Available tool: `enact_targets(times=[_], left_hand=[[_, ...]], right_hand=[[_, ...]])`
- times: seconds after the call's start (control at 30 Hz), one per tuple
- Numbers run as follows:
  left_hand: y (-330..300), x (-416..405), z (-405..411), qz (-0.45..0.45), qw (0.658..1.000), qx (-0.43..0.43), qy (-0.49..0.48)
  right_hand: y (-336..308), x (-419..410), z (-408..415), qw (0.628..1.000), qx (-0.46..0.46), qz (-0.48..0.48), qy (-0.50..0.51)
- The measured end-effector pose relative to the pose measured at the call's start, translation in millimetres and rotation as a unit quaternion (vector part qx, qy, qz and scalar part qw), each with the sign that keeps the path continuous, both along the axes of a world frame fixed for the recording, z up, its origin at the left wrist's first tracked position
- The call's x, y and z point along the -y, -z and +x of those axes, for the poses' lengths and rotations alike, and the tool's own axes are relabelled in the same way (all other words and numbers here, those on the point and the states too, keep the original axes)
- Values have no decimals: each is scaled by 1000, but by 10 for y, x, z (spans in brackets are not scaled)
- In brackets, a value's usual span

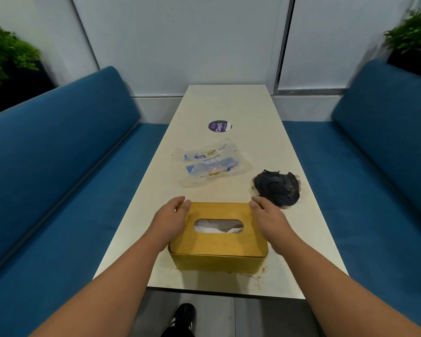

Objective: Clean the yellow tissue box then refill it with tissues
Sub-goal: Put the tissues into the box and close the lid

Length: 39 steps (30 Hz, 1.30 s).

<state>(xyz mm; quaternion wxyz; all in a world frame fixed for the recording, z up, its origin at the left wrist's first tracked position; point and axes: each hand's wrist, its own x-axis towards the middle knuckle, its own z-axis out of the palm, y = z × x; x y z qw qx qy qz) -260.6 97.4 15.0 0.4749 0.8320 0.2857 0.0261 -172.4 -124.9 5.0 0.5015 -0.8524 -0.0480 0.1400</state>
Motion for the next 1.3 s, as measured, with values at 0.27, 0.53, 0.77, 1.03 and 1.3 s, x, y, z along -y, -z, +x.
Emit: enact_targets(times=[0.27, 0.53, 0.77, 1.03, 1.3], left_hand=[[26, 66, -49, -84, 993, 40, -71], [9, 66, 29, -71, 994, 33, -80], [37, 64, 61, -56, 995, 29, -74], [56, 69, 51, -29, 998, 10, -53], [38, 89, 59, -5, 1000, -12, -22]], right_hand=[[144, 1, -104, 988, -61, 131, 57], [111, -43, -20, 988, -53, 129, 64], [127, -85, 38, 996, -21, 79, 39], [169, -115, 77, 999, 47, -12, -9], [101, -98, 122, 996, 28, -64, -49]])
